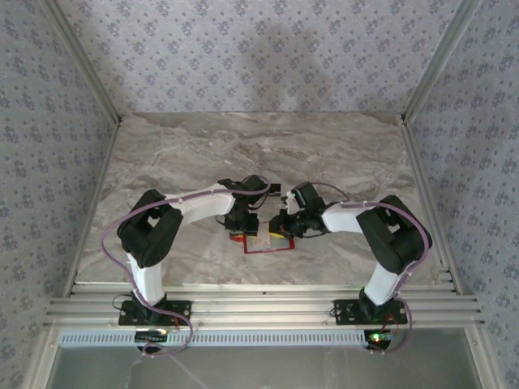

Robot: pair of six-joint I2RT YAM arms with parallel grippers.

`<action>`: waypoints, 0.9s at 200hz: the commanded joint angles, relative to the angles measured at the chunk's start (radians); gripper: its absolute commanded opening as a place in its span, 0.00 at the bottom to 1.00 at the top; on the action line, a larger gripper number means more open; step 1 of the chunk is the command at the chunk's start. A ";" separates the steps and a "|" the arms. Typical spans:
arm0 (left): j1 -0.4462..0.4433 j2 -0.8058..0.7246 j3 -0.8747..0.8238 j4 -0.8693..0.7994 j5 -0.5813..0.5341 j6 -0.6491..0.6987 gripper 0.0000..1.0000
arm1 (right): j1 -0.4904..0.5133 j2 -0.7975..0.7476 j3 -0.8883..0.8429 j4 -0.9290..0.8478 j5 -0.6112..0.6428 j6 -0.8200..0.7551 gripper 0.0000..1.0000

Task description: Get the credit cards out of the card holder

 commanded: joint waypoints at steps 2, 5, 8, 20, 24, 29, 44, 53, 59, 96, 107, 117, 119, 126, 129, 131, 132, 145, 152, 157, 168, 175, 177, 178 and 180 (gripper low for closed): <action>-0.005 0.042 -0.029 -0.072 -0.032 0.013 0.32 | 0.021 0.029 0.004 0.033 -0.032 0.023 0.17; -0.003 0.042 -0.028 -0.074 -0.032 0.013 0.32 | 0.022 0.031 0.004 0.033 -0.031 0.023 0.16; -0.003 0.042 -0.027 -0.074 -0.032 0.014 0.32 | 0.021 0.033 0.005 0.032 -0.032 0.023 0.15; -0.004 0.040 -0.027 -0.076 -0.034 0.015 0.32 | 0.020 0.033 0.007 0.030 -0.029 0.023 0.12; -0.003 0.040 -0.028 -0.078 -0.034 0.015 0.32 | 0.020 0.032 0.006 0.029 -0.027 0.022 0.12; -0.004 0.039 -0.028 -0.077 -0.034 0.015 0.32 | 0.019 0.029 0.006 0.027 -0.027 0.020 0.11; -0.003 0.037 -0.028 -0.079 -0.034 0.015 0.32 | 0.011 0.017 0.008 0.004 -0.012 0.011 0.06; -0.004 0.037 -0.028 -0.079 -0.035 0.015 0.32 | 0.006 0.005 0.006 -0.013 -0.001 0.005 0.03; -0.004 0.037 -0.028 -0.081 -0.037 0.015 0.32 | 0.003 -0.005 0.006 -0.024 0.006 -0.004 0.02; -0.004 0.026 -0.027 -0.085 -0.044 0.015 0.32 | -0.036 -0.072 0.007 -0.137 0.035 -0.074 0.00; -0.004 0.022 -0.031 -0.082 -0.046 0.017 0.32 | -0.048 -0.096 0.011 -0.171 0.038 -0.100 0.00; -0.004 0.019 -0.033 -0.081 -0.049 0.017 0.32 | -0.058 -0.117 0.015 -0.205 0.043 -0.126 0.00; -0.003 0.018 -0.034 -0.080 -0.049 0.018 0.32 | -0.060 -0.120 0.017 -0.215 0.044 -0.132 0.00; -0.003 0.016 -0.035 -0.080 -0.052 0.018 0.32 | -0.065 -0.134 0.027 -0.249 0.049 -0.145 0.00; -0.003 0.015 -0.037 -0.080 -0.053 0.020 0.32 | -0.067 -0.140 0.030 -0.263 0.053 -0.147 0.00; -0.004 0.014 -0.036 -0.080 -0.054 0.020 0.31 | -0.068 -0.144 0.033 -0.272 0.054 -0.147 0.00; -0.004 0.014 -0.036 -0.079 -0.054 0.021 0.31 | -0.069 -0.146 0.034 -0.277 0.055 -0.147 0.00; -0.003 0.009 -0.038 -0.082 -0.061 0.025 0.31 | -0.075 -0.172 0.055 -0.332 0.068 -0.215 0.00; -0.004 0.005 -0.039 -0.082 -0.065 0.027 0.31 | -0.076 -0.187 0.066 -0.364 0.075 -0.239 0.00; -0.005 0.002 -0.040 -0.082 -0.067 0.028 0.30 | -0.077 -0.198 0.078 -0.386 0.084 -0.258 0.00; -0.003 -0.006 -0.044 -0.081 -0.073 0.032 0.30 | -0.077 -0.220 0.103 -0.436 0.101 -0.306 0.00; -0.003 -0.012 -0.045 -0.081 -0.078 0.036 0.30 | -0.077 -0.233 0.121 -0.470 0.117 -0.336 0.00; -0.004 -0.014 -0.045 -0.080 -0.079 0.037 0.30 | -0.076 -0.236 0.124 -0.480 0.120 -0.348 0.00; -0.003 -0.014 -0.045 -0.079 -0.079 0.037 0.30 | -0.076 -0.238 0.127 -0.485 0.122 -0.351 0.00; -0.003 -0.017 -0.046 -0.079 -0.080 0.040 0.30 | -0.076 -0.243 0.132 -0.494 0.124 -0.363 0.00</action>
